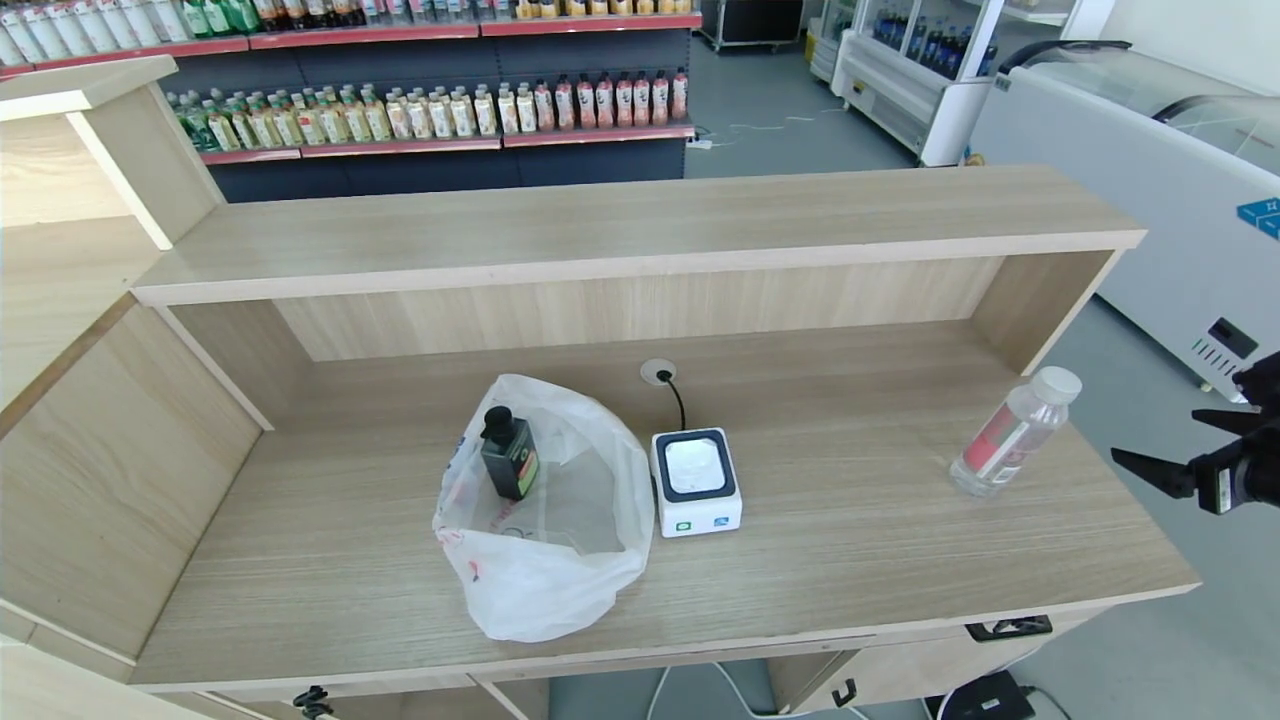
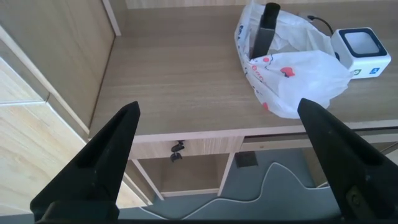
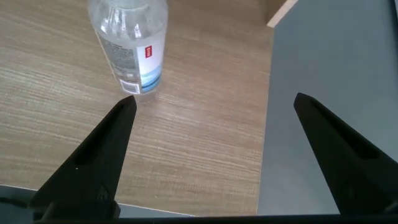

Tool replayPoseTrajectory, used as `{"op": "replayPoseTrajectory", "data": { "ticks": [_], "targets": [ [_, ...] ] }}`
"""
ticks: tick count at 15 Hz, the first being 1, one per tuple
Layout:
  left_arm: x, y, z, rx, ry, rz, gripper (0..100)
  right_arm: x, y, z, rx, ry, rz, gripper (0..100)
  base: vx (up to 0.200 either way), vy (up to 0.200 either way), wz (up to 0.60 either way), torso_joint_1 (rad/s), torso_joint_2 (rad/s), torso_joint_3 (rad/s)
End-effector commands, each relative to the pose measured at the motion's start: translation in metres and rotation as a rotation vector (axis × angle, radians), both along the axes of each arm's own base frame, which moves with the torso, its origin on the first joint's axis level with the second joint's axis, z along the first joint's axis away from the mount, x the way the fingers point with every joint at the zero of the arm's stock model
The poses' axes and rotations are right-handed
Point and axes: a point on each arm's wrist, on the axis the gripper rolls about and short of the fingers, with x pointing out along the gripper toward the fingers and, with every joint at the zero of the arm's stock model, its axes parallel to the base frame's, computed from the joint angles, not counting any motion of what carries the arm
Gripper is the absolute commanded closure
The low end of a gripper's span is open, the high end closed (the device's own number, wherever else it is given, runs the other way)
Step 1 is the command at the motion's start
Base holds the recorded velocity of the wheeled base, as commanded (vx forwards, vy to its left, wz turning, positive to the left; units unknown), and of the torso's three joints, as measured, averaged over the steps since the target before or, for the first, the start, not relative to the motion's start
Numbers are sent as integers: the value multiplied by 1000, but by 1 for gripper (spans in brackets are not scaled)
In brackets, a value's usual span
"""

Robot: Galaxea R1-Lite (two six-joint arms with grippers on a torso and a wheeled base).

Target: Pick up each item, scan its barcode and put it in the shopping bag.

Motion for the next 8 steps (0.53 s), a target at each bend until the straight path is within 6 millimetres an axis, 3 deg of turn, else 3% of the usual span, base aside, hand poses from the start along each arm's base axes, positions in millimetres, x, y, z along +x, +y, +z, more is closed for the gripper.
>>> {"op": "replayPoseTrajectory", "data": {
  "ticks": [1, 8],
  "targets": [
    [0, 0, 0, -1, 0, 1, 0, 13, 9, -13, 17, 20, 53, 0, 0, 0, 0, 0, 0, 0],
    [0, 0, 0, -1, 0, 1, 0, 35, 26, -37, 32, 54, 134, 0, 0, 0, 0, 0, 0, 0]
  ]
}}
